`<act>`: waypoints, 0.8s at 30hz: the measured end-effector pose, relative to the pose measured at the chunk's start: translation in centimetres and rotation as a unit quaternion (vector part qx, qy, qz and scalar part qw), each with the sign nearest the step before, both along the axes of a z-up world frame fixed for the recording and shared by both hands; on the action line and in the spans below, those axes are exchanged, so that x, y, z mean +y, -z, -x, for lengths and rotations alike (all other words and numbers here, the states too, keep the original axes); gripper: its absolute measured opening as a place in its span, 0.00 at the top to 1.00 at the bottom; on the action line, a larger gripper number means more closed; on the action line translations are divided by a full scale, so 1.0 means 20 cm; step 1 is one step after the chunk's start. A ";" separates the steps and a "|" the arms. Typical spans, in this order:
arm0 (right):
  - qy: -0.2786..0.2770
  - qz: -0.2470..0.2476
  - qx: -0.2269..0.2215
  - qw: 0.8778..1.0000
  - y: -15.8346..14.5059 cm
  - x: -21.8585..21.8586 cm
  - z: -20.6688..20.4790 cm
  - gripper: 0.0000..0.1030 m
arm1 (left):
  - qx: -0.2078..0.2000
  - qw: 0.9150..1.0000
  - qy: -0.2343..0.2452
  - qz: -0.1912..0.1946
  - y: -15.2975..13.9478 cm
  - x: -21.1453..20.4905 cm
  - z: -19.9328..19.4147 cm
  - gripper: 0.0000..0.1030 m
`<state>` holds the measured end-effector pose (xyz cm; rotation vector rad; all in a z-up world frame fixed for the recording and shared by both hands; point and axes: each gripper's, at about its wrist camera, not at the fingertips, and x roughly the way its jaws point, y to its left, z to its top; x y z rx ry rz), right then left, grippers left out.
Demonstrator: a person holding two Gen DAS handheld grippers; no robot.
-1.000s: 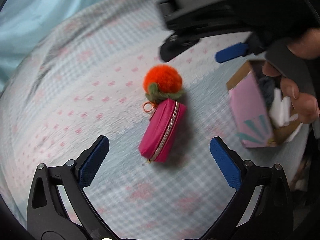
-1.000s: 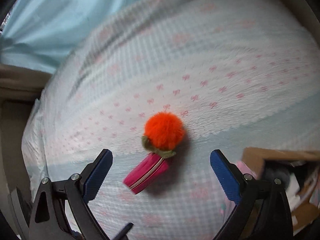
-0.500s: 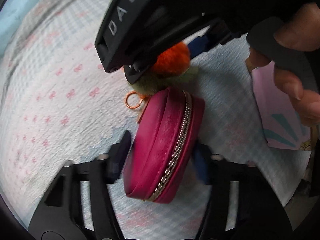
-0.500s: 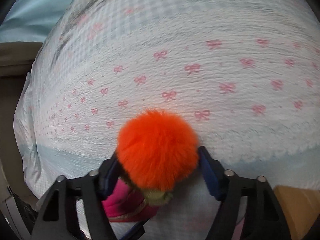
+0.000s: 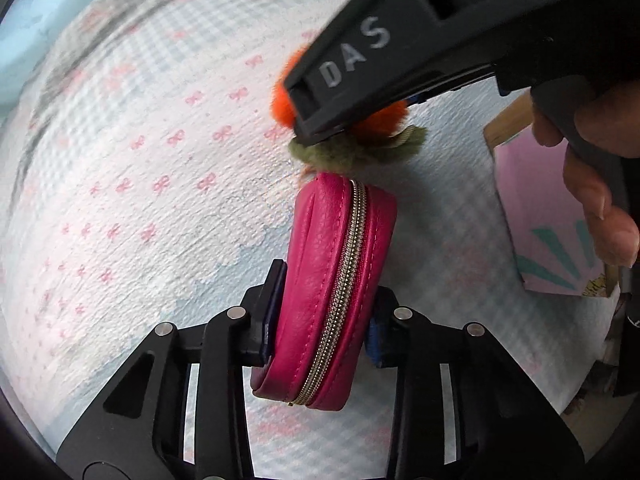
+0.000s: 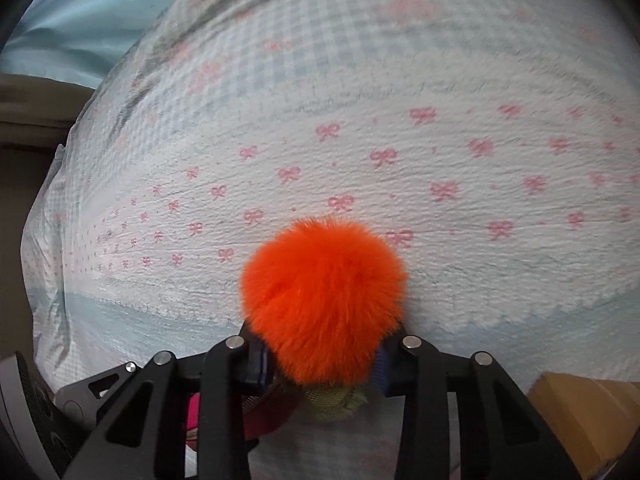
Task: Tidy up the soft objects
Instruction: 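Carry the pouch and pompom over the box with both tools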
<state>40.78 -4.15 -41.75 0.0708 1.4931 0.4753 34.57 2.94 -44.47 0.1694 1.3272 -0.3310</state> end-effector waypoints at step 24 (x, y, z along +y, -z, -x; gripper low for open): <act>0.117 -0.038 -0.157 0.980 -1.12 -0.35 0.78 0.67 | -0.136 0.990 0.001 0.034 -1.08 -0.02 0.56 0.71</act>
